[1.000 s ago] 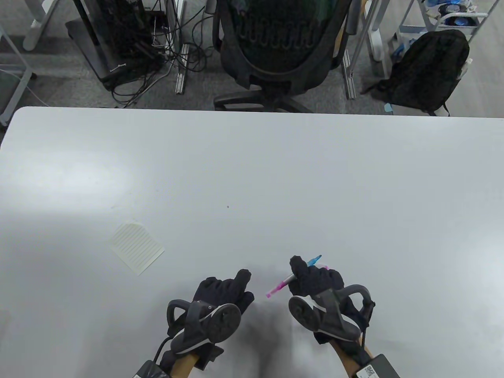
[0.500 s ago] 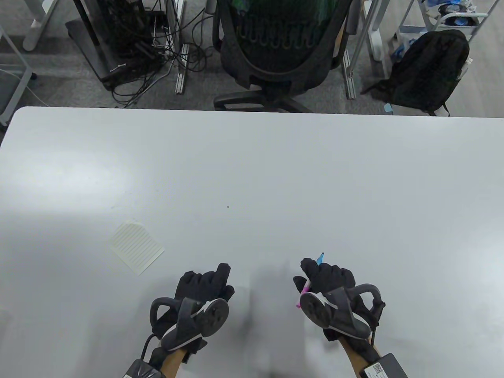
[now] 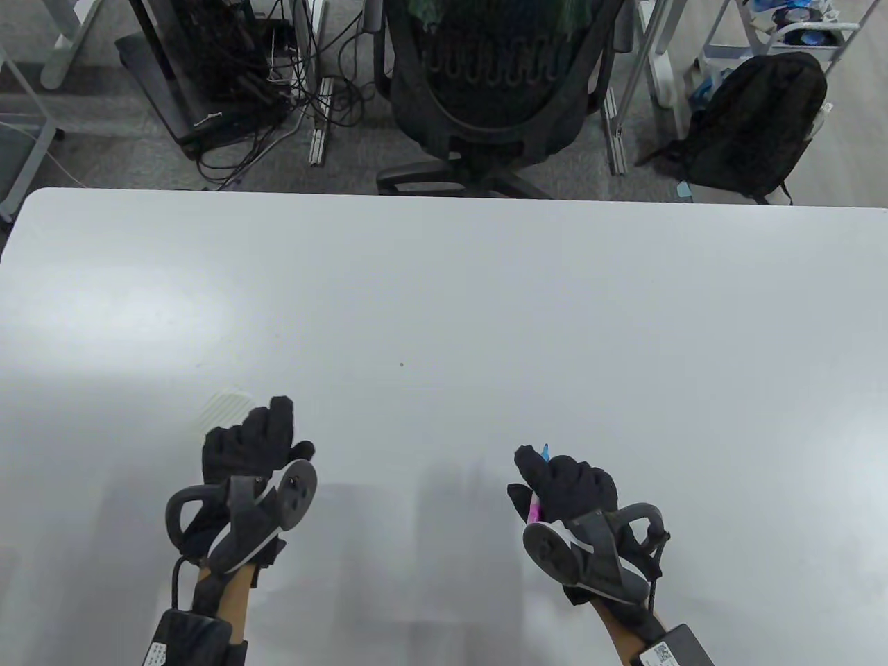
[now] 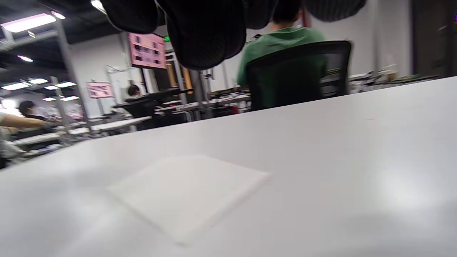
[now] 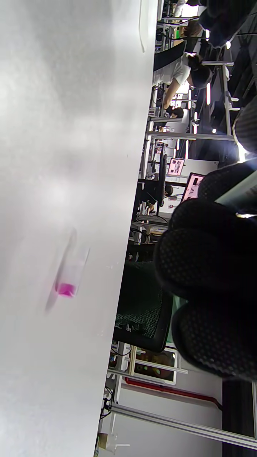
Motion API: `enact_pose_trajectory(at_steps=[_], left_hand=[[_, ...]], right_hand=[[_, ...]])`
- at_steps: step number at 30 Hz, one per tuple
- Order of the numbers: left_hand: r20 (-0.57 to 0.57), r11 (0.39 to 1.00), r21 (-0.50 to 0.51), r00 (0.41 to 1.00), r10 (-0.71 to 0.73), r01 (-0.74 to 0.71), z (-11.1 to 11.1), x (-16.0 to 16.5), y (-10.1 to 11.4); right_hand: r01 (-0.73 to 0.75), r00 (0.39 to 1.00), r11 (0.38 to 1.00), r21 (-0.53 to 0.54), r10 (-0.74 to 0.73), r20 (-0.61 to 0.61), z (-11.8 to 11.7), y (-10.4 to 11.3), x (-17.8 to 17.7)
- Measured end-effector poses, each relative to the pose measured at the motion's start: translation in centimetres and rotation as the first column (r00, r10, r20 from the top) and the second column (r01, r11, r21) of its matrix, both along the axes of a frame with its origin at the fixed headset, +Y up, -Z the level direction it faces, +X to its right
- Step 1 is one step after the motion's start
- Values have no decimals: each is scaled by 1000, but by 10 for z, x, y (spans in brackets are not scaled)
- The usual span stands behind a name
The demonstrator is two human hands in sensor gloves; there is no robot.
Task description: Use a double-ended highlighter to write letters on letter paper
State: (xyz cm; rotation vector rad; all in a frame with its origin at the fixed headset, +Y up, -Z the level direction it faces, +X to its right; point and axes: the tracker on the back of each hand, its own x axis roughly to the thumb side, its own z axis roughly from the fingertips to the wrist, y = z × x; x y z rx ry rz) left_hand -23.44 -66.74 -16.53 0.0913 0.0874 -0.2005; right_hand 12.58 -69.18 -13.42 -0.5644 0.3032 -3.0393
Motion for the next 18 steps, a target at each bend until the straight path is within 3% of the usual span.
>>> enact_pose_trajectory(at_steps=[4,8,13,18], left_hand=[[-125,999,-28,992,-19,16,-9,-38,-3],[-176,989,-147,984,-42,16,-13,-54,-20],[-209,963,-257,978,23,-77,-14,-56,-49],[-233,950,-309,972,-31,-43,-20,-51,-65]], right_hand=[[18,1000,999,29,-18,-6,0,0,1],[17,1000,999,52,-16,-11,-1,0,3],[9,1000,998,58,-8,-1,-3,-3,5],[3,1000,999,49,-3,-1,-3,-3,4]])
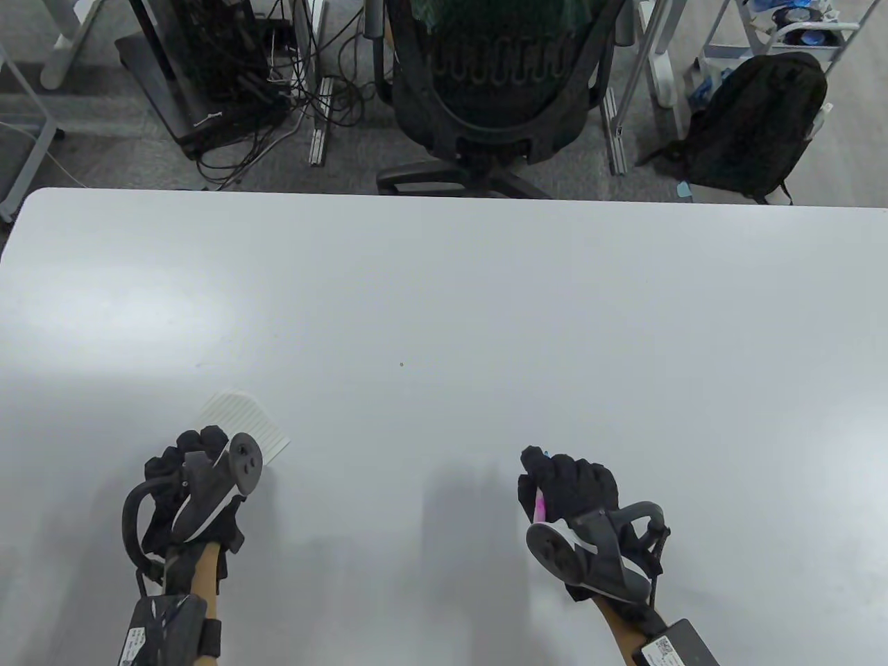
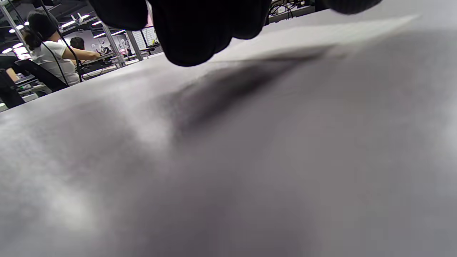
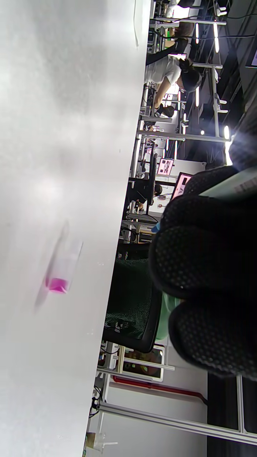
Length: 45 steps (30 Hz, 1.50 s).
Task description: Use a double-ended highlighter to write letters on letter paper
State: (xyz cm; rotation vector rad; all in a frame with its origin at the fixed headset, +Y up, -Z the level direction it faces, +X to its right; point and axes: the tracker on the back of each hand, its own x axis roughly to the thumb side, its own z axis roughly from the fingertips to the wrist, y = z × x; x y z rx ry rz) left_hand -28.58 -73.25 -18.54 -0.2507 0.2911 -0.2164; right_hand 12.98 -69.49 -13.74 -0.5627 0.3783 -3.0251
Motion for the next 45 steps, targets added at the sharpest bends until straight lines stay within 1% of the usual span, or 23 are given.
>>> enact_pose_trajectory(at_steps=[1,3,6,11,17,21,23,25,28,29,30,32,33,34,35,37,39,41,45], left_hand=[[-8,999,-34,1000,18,-19,-1,0,-2],[-16,998,-63,1000,19,-20,-2,1,-5],[-30,997,-57,998,54,-56,-3,0,-6],[-43,994,-5,993,106,-106,-2,-4,-4],[-43,991,47,991,129,-127,0,-9,-1],[-17,992,89,995,94,-92,2,-7,4],[12,989,109,995,104,-104,3,-1,10],[66,978,158,989,129,-138,4,10,22],[160,965,187,975,154,-183,5,31,34],[218,960,188,962,164,-206,6,42,38],[244,958,185,955,171,-219,7,49,41],[355,952,168,917,183,-255,10,72,45],[389,951,154,901,192,-269,12,83,46],[448,949,133,872,199,-285,15,97,47],[487,949,114,849,205,-294,16,105,47],[566,950,45,792,229,-308,21,131,43],[618,964,19,761,196,-265,23,151,37],[650,975,-11,740,174,-220,23,167,31],[679,981,-55,714,171,-184,19,187,19]], right_hand=[[1,1000,1000,2,-1,0,0,0,0],[3,1000,1000,-2,-3,-1,0,-1,0],[5,1000,1000,-9,-5,0,0,-1,0],[-1,1000,1000,-21,1,4,0,-2,-1],[-3,1000,1000,-28,4,8,1,-2,-1],[6,1000,1000,-18,-6,6,0,0,0],[16,1000,1000,-22,-16,6,0,0,1],[19,1000,999,-27,-19,5,0,0,1],[16,1000,999,-42,-16,0,-1,-1,0],[18,1000,999,-43,-18,-1,-1,-1,0],[17,1000,999,-46,-17,-2,-1,-1,0],[20,1000,999,-47,-20,-4,-1,-1,0],[21,1000,999,-46,-21,-6,-1,-1,0],[23,1000,999,-45,-24,-7,-1,-1,0],[26,1000,999,-44,-27,-6,-1,-1,0],[35,999,998,-47,-35,-4,-1,-1,1],[36,999,998,-52,-36,-2,-2,-2,2],[33,999,998,-54,-33,-2,-2,-2,2],[31,1000,998,-56,-31,0,-2,-2,3]])
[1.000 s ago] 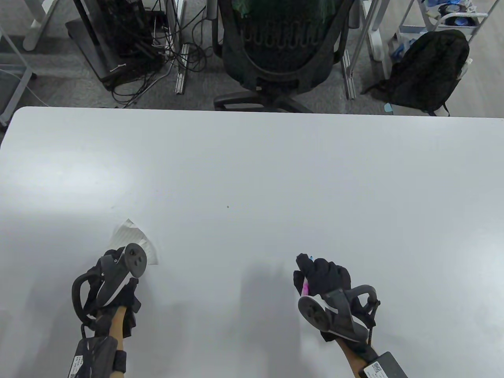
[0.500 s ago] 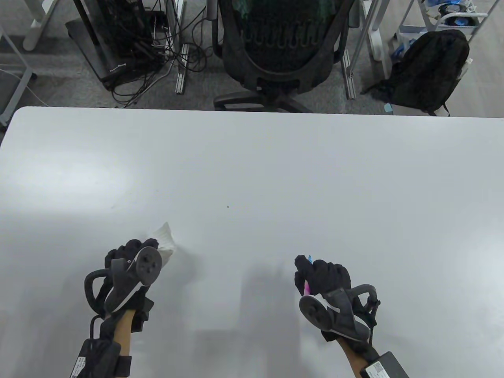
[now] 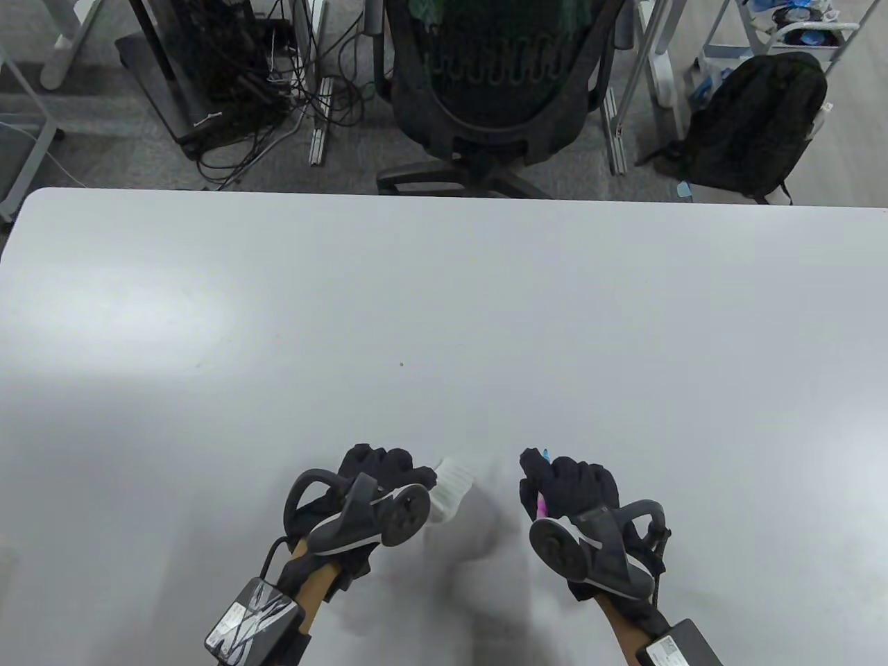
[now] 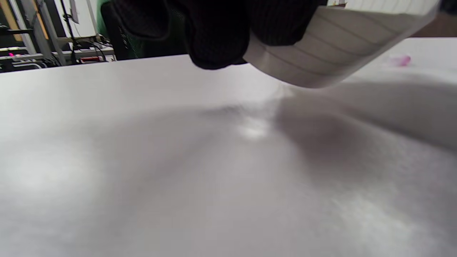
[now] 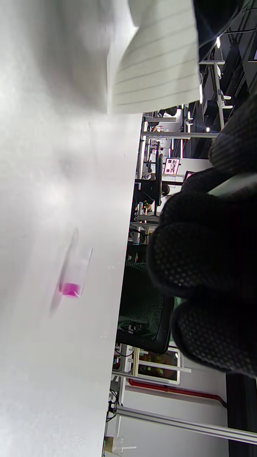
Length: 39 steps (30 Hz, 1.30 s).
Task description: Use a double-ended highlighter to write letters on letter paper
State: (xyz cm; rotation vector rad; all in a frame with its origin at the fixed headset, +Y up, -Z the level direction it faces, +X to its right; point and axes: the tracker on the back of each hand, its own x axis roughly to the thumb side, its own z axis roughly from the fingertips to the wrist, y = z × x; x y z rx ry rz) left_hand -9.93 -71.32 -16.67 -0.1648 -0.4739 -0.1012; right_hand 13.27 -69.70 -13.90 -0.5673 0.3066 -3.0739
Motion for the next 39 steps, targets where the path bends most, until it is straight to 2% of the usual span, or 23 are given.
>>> enact_pose_trajectory(at_steps=[6,10,15,19,24,25,33,39], left_hand=[[25,993,11,993,-119,119,-1,12,-16],[24,989,12,989,-146,146,-1,14,-18],[23,989,16,989,-145,145,-1,11,-16],[-8,998,-35,998,-55,55,-4,4,-10],[-13,988,-10,988,-156,156,-2,4,-20],[-15,988,21,988,-155,155,0,5,-20],[-5,990,-3,990,-141,141,0,12,-16],[-35,996,-18,995,-90,89,-5,8,-15]], right_hand=[[4,1000,1000,-4,-4,-4,-1,-1,0],[-2,1000,1000,-9,2,-5,-1,-1,0],[-4,1000,1000,-12,4,-7,-1,-1,0],[-3,1000,1000,-16,3,-9,-1,-1,0],[11,1000,1000,-27,-11,-16,-1,-3,0],[19,1000,999,-29,-20,-17,-1,-3,0],[17,999,1000,-2,-17,-37,1,-1,-2],[103,991,994,-22,-105,-81,4,7,-7]])
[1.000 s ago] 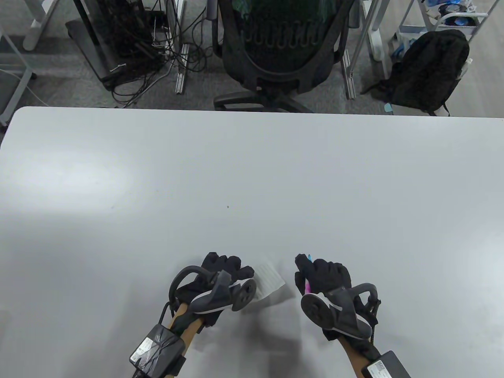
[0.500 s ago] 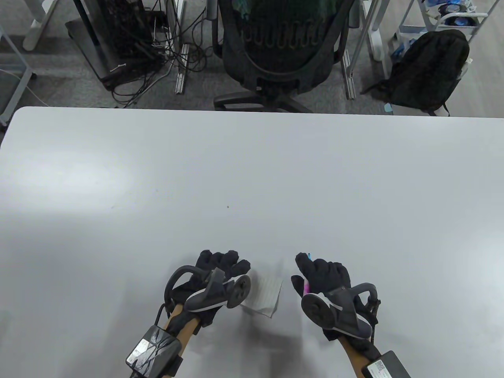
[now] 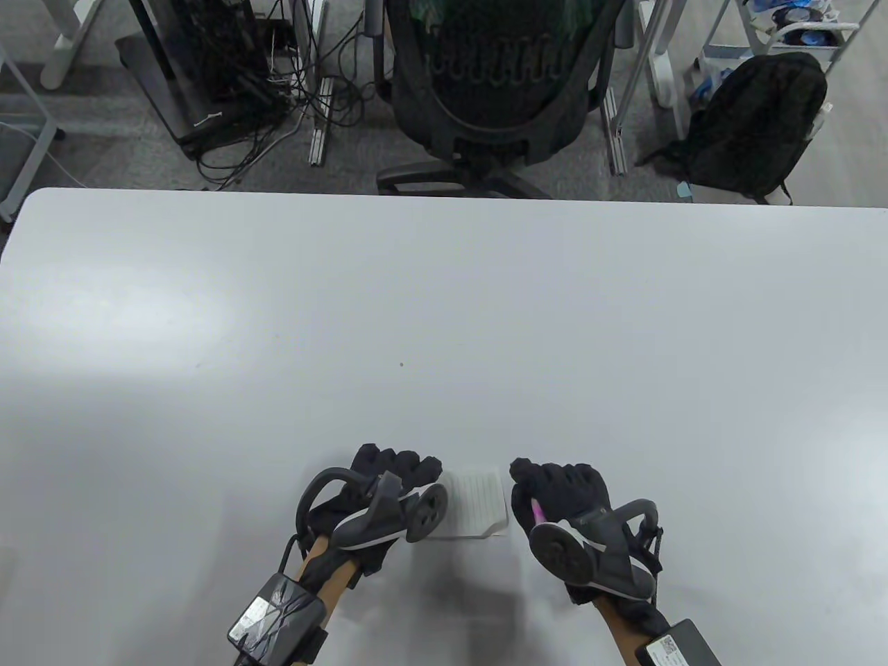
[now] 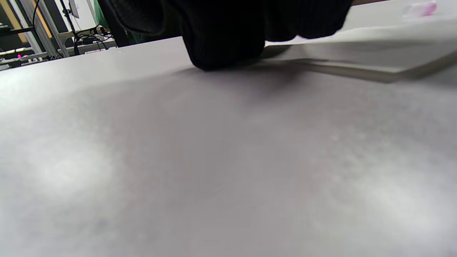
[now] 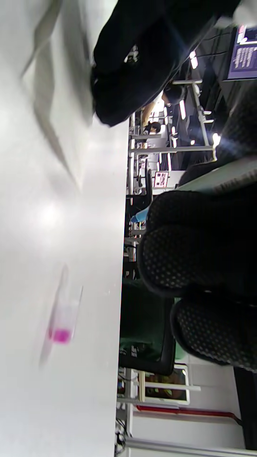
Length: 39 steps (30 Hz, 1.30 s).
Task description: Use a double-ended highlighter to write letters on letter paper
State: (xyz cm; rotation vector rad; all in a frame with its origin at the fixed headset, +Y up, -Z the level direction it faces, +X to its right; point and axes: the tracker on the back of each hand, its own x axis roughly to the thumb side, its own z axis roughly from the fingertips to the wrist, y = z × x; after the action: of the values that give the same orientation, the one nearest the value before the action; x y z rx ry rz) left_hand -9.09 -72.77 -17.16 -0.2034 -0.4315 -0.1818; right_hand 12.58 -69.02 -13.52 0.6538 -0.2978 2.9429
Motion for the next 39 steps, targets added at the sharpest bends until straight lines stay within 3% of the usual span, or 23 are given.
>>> enact_pose_trajectory(at_steps=[5,12,23,39], left_hand=[[20,997,43,998,-59,58,1,5,-4],[9,999,22,999,-38,38,0,2,-5],[7,999,13,999,-35,35,0,2,-7],[0,1000,4,1000,-14,14,-2,1,-8]], right_hand=[[94,992,992,-82,-101,-74,5,4,-16],[175,972,973,-151,-196,-132,0,-5,-42],[153,977,966,-209,-180,-116,-13,-26,-59],[121,984,967,-224,-146,-99,-19,-33,-64]])
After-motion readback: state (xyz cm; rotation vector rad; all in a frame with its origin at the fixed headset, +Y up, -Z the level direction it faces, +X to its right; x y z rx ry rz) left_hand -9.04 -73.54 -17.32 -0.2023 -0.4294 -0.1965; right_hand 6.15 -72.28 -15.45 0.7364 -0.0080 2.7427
